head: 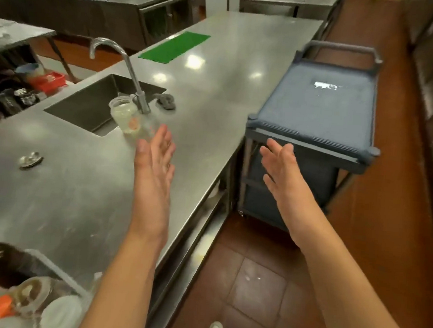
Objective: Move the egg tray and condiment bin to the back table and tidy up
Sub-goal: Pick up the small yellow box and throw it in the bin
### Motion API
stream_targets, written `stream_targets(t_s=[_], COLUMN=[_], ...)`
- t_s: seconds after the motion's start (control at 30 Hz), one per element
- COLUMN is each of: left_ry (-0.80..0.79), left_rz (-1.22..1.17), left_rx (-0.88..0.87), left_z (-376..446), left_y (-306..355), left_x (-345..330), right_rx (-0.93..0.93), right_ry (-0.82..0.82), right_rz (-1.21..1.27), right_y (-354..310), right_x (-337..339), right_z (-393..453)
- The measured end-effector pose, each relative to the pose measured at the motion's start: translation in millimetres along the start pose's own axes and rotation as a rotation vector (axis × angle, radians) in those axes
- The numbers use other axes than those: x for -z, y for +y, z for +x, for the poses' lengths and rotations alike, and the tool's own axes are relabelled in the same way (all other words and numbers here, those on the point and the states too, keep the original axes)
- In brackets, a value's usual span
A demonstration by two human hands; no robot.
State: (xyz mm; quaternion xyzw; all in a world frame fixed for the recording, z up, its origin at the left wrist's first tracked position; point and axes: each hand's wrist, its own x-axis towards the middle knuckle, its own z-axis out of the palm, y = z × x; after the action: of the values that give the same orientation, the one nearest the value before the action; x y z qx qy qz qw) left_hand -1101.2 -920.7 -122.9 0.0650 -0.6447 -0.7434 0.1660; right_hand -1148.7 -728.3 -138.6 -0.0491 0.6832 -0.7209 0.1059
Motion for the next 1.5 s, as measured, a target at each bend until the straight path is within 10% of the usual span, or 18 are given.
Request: stream_targets(t_s=[0.7, 1.5], left_ry=[-0.821, -1.568], left_rz=[-0.048, -0.1], left_rx=[0.104, 0.244], left_z=[16.9, -93.3], left_y=[-37.9, -99.4], left_x=[-345.7, -644.5], right_rx=[0.122, 0.121], right_ry=[0.821, 1.618], right_rz=[-0.05, 0.063], right_y=[-41.9, -28.9], right_x=[280.9, 448.7], right_z=[-73.6, -202.0])
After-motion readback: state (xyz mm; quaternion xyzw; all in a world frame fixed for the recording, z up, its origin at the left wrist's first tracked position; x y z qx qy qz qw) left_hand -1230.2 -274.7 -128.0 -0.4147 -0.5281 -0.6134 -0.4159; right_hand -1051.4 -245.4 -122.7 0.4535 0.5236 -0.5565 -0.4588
